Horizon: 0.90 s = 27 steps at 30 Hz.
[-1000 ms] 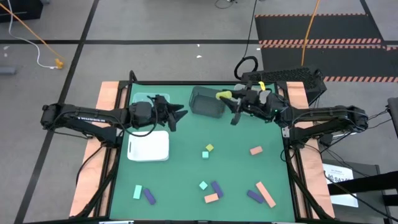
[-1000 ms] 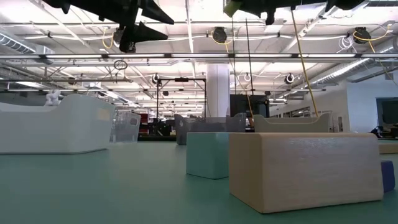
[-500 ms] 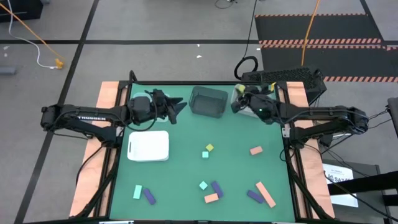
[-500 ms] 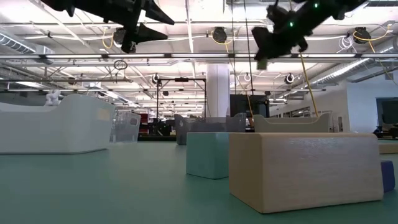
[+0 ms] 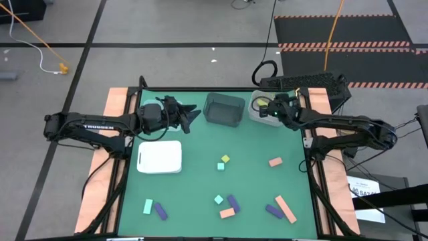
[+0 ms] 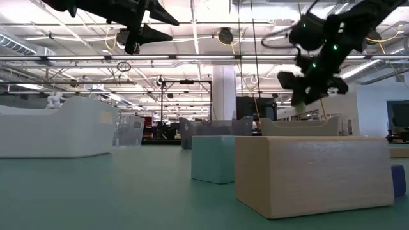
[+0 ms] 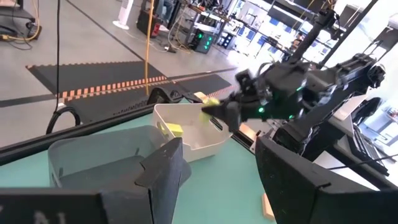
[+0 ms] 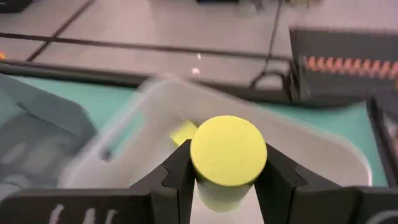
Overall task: Sort & place blocks by color
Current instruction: Put the left green block into the gray bin, then put the bottom left blue block into the transparent bin
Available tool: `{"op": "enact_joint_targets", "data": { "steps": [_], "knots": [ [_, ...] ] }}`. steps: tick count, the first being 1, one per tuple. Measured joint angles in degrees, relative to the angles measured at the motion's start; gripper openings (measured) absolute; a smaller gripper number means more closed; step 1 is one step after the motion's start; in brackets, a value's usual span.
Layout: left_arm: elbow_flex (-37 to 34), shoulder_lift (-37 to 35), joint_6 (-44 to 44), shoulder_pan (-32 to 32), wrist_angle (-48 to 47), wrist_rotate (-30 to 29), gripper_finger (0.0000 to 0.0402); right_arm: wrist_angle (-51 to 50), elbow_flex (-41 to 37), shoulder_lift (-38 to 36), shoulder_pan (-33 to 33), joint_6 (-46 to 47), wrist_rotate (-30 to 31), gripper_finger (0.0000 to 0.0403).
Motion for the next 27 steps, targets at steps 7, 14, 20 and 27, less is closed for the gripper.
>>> {"op": "enact_joint_targets", "data": {
  "steps": [7, 14, 20, 27],
  "knots": [
    [0.00, 0.00, -0.30, 0.00, 0.00, 0.00, 0.0202, 0.16, -5.90, -0.02, -1.24, 6.45, -0.34, 0.0125],
    [0.00, 0.00, -0.35, 0.00, -0.02, 0.02, 0.0202, 2.72, -6.57, -0.04, -1.22, 6.10, -5.31, 0.0132],
    [0.00, 0.00, -0.40, 0.00, -0.02, 0.02, 0.0202, 6.84, -6.59, -0.04, -1.22, 2.36, -6.26, 0.0180],
    [0.00, 0.00, -0.37, -0.07, -0.28, 0.69, 0.0202, 7.50, -6.59, -0.04, -1.22, 0.91, -6.56, 0.0239]
  ]
}}
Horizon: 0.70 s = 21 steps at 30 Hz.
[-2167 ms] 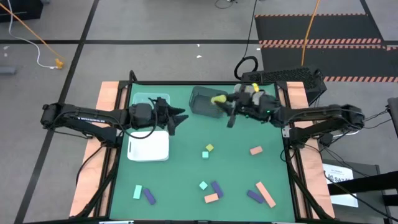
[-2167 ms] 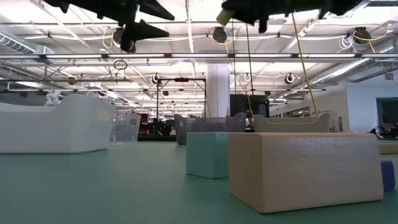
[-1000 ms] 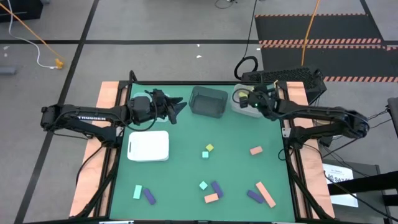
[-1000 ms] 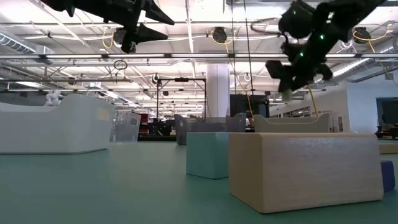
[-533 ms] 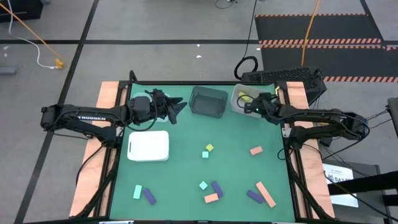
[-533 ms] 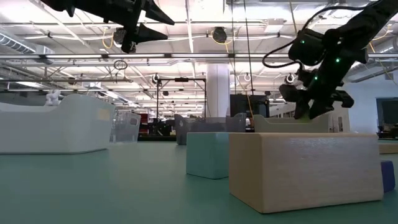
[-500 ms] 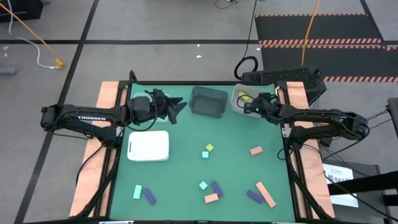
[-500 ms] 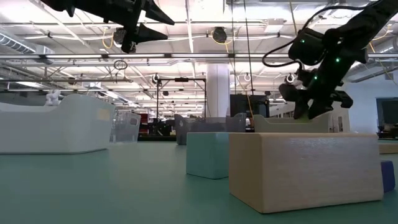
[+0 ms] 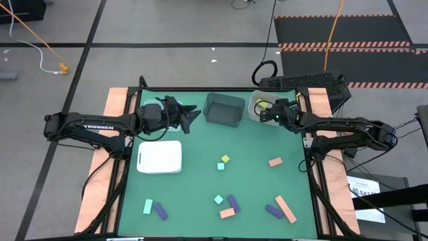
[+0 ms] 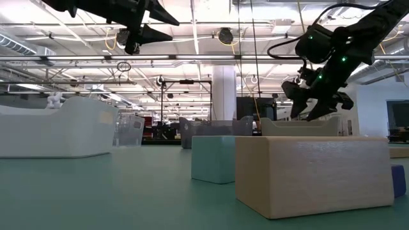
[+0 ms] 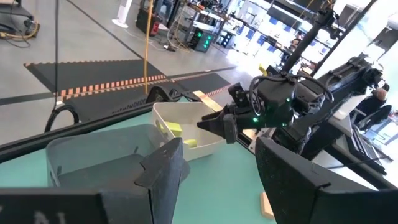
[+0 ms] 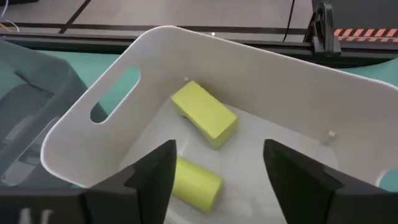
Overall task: Sort & place blocks by color
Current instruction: Put the bottom left blue block into the transparent bin
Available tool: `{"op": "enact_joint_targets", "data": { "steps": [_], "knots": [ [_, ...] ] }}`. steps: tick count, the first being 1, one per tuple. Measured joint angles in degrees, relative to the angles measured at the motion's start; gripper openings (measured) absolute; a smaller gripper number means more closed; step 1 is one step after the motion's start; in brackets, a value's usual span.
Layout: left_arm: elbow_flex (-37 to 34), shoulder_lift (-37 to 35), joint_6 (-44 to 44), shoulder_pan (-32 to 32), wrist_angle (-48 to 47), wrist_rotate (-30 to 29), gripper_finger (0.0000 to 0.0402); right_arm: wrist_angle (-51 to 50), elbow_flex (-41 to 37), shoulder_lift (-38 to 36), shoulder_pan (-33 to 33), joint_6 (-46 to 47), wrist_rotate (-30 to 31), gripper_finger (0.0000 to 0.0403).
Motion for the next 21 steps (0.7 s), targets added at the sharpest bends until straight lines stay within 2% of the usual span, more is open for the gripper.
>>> {"op": "enact_joint_targets", "data": {
  "steps": [7, 13, 18, 21],
  "knots": [
    [0.00, 0.00, 0.42, -0.22, -2.67, 8.11, 0.0202, -0.02, 0.00, -0.18, 0.00, -1.03, -4.47, 0.0253],
    [0.00, 0.00, -0.94, -2.99, 1.99, 8.54, 0.0202, -0.02, 0.00, -0.20, 0.00, -2.24, -5.92, 0.0253],
    [0.00, -0.02, 0.74, -6.91, 3.57, 8.62, 0.0202, 0.80, 0.00, -0.20, -0.02, -2.84, -9.54, 0.0253],
    [0.00, -0.02, 0.65, -9.60, 3.35, 10.65, 0.0202, 2.62, 0.00, -0.20, -0.02, -4.55, -12.13, 0.0253]
  ]
}}
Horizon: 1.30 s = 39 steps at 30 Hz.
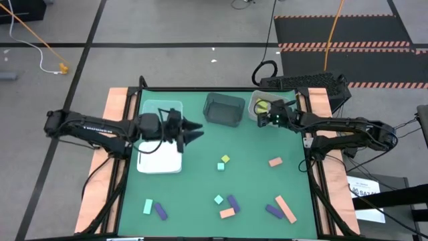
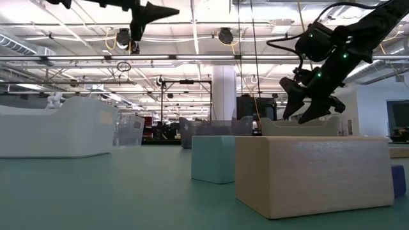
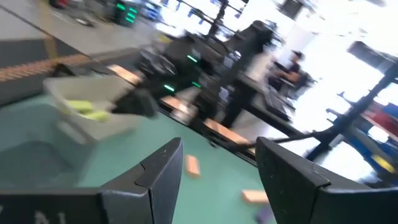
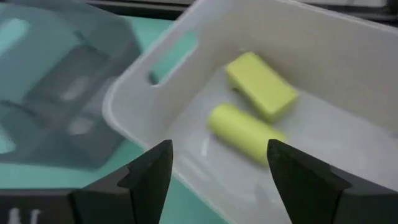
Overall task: Sort & place blocks by color
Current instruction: Put the bottom left blue block into the transparent bin
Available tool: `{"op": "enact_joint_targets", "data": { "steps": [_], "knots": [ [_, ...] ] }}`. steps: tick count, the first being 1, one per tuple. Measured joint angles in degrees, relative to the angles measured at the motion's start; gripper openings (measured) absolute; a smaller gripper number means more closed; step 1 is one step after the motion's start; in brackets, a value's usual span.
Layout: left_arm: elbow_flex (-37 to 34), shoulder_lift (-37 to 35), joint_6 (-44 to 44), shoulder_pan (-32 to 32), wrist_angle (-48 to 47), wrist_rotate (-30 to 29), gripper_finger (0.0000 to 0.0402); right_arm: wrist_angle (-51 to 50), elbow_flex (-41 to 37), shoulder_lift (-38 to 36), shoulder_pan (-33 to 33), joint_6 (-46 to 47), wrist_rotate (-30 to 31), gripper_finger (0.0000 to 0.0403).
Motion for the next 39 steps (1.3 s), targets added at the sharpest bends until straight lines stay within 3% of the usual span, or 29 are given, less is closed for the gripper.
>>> {"op": "enact_joint_targets", "data": {
  "steps": [5, 9, 13, 17, 20, 24, 29, 33, 39],
  "knots": [
    [0.00, 0.00, -2.89, -5.33, -0.03, 2.35, 0.0202, 4.05, 0.00, 0.00, 0.00, -3.05, -2.64, 0.0254],
    [0.00, 0.00, -10.04, -10.77, -0.10, 2.33, 0.0202, 5.75, 0.00, -0.02, 0.00, -4.30, -4.20, 0.0254],
    [0.00, 0.00, -21.17, -17.79, -0.99, 2.36, 0.0202, 6.39, 0.00, -0.02, 0.00, -6.08, -6.38, 0.0254],
    [0.00, 0.00, -37.67, -25.49, -5.91, 2.99, 0.0202, 6.39, 0.00, -0.02, 0.00, -7.17, -7.09, 0.0254],
    [0.01, 0.00, -50.90, -30.16, -11.70, 7.70, 0.0202, 6.39, 0.00, -0.02, 0.00, -7.18, -7.09, 0.0254],
    [0.02, 0.00, -66.95, -35.21, -23.77, 18.63, 0.0202, 6.39, 0.00, -0.02, 0.00, -7.29, -7.09, 0.0254],
    [0.02, 0.34, -81.75, -38.82, -39.52, 28.46, 0.0202, 6.46, 0.00, -0.02, 0.00, -8.25, -7.09, 0.0254],
    [0.02, 2.85, -88.38, -41.06, -45.01, 30.91, 0.0202, 6.81, 0.00, -0.02, 0.00, -8.26, -7.09, 0.0254],
    [0.02, 10.46, -97.72, -41.27, -44.43, 30.97, 0.0202, 6.82, 0.00, -0.02, 0.00, -8.26, -7.07, 0.0254]
  ]
}}
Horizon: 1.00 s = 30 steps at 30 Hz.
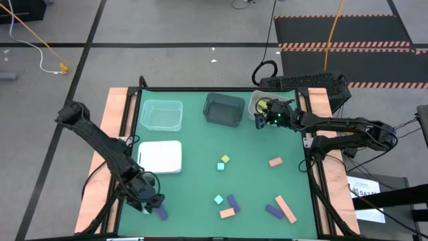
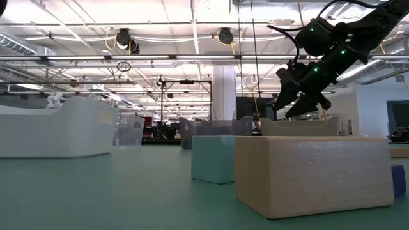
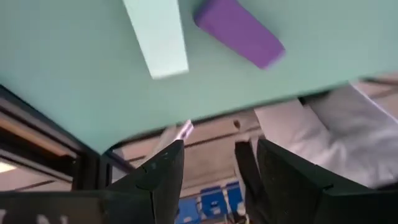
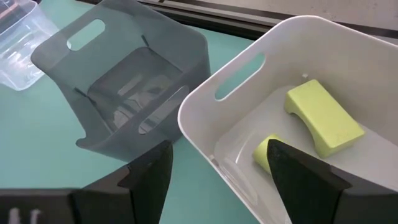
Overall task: Sort & place blocks by color
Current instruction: Put the bottom left blue block into the transparent bin
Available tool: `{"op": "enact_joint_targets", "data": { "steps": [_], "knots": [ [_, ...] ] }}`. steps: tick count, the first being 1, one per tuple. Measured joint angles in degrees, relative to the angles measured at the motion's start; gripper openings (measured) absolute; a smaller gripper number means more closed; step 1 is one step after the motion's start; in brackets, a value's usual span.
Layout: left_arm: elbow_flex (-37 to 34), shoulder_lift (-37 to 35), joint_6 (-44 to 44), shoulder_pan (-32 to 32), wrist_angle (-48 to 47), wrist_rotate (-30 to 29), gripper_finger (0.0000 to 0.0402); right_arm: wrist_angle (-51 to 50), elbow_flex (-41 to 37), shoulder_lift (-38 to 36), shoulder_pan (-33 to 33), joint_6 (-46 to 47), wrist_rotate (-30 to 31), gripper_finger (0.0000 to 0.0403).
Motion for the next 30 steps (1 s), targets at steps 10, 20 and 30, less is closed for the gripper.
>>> {"op": "enact_joint_targets", "data": {
  "steps": [10, 20, 30],
  "knots": [
    [0.00, 10.52, -4.81, -0.05, -3.09, -0.15, 0.0202, 0.01, 0.00, 0.00, -0.04, 0.00, 0.05, 0.0254],
    [-0.22, 15.48, -6.10, -0.18, -4.55, 0.12, 0.0202, 0.00, 0.00, 0.00, -0.02, -0.02, 0.03, 0.0254],
    [-0.11, 17.90, -8.02, 0.36, -3.85, 0.41, 0.0162, -0.01, 0.00, 0.00, -0.02, -0.02, 0.01, 0.0254]
  ]
}}
